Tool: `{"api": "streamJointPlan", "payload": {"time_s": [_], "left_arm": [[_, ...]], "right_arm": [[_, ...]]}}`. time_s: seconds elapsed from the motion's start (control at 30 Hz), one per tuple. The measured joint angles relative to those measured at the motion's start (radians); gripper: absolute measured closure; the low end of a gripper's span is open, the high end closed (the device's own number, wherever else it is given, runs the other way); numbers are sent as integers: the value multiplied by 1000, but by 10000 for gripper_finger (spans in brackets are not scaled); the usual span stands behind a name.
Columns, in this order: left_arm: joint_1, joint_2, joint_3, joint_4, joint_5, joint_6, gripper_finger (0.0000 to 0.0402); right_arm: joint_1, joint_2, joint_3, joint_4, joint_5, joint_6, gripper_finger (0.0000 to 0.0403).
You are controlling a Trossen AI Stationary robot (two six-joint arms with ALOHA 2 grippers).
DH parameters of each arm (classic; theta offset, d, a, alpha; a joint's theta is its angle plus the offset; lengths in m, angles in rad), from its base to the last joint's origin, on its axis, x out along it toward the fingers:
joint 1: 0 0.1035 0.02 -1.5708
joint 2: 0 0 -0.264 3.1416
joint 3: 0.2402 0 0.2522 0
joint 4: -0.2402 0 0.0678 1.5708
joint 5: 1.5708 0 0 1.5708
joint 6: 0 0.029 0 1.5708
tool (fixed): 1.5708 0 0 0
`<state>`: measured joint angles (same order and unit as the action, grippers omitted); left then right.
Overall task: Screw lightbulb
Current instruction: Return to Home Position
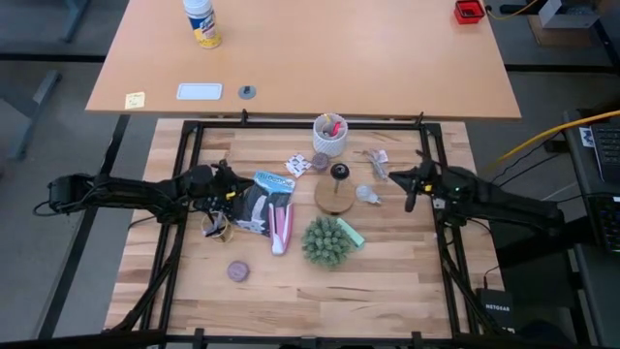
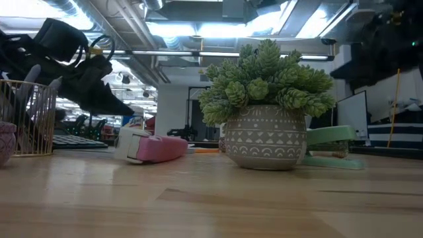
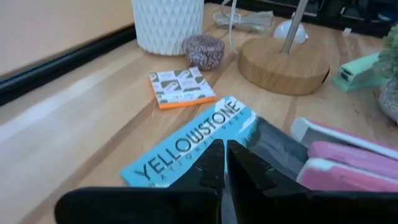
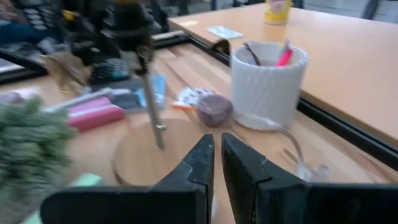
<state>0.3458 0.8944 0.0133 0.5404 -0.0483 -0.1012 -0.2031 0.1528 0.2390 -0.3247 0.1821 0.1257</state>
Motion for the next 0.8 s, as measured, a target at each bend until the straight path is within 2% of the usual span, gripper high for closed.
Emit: {"api": "streamJointPlan", "payload": {"time_s": [0.17, 0.5, 0.8], "left_arm": [[0, 0, -4, -45, 0, -26, 391], [0, 2, -4, -73, 0, 78, 391], [0, 2, -4, -156, 0, 78, 391]], "right_arm": [[0, 0, -28, -7, 53, 0, 366], [0, 0, -67, -69, 78, -2, 366], [0, 0, -70, -129, 81, 0, 366]]}}
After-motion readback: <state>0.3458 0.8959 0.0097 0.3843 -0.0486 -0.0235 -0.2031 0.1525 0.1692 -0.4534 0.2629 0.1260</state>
